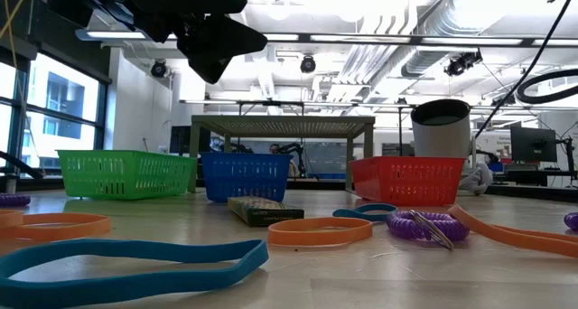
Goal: Pick & Place Office Desk Supplies
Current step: Put the orange rubber band into the blue bin
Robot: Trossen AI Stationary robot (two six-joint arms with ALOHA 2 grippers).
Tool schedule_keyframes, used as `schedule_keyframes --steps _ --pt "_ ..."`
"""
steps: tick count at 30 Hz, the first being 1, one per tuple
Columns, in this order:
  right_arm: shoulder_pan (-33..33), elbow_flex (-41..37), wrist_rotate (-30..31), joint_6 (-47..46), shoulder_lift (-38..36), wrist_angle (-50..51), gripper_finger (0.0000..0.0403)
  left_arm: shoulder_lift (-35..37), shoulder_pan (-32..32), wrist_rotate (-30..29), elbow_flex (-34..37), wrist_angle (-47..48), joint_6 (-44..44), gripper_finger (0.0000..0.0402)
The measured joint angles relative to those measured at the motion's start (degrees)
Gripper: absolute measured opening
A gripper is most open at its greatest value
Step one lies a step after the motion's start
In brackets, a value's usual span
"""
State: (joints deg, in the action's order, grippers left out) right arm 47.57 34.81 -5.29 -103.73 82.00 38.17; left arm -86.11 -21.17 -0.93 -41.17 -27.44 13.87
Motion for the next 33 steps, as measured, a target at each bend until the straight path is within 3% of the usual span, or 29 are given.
schedule_keyframes --steps 5,16,21,26,33 --pt "0.0 1.27 0.61 3.43 0.14 0.89 0.0003 0.0 0.0 0.0 0.0 0.0 -0.18 0.0189" --pt "0.48 9.99 7.82 8.93 0.2 6.8 0.0002 0.0 0.81 -0.04 -0.02 0.0 1.0 0.0189" --pt "0.32 14.22 16.1 14.72 0.2 8.01 0.0002 0.0 0.8 -0.4 -0.02 -0.46 1.02 0.0189" --pt "0.26 18.6 27.61 23.25 0.13 6.47 0.0002 0.02 0.81 -6.67 -0.02 -3.73 0.98 0.0189" --pt "-2.61 21.18 42.26 41.15 0.07 -3.94 0.0002 0.02 0.81 -12.9 -0.02 -9.04 -0.18 0.0189"
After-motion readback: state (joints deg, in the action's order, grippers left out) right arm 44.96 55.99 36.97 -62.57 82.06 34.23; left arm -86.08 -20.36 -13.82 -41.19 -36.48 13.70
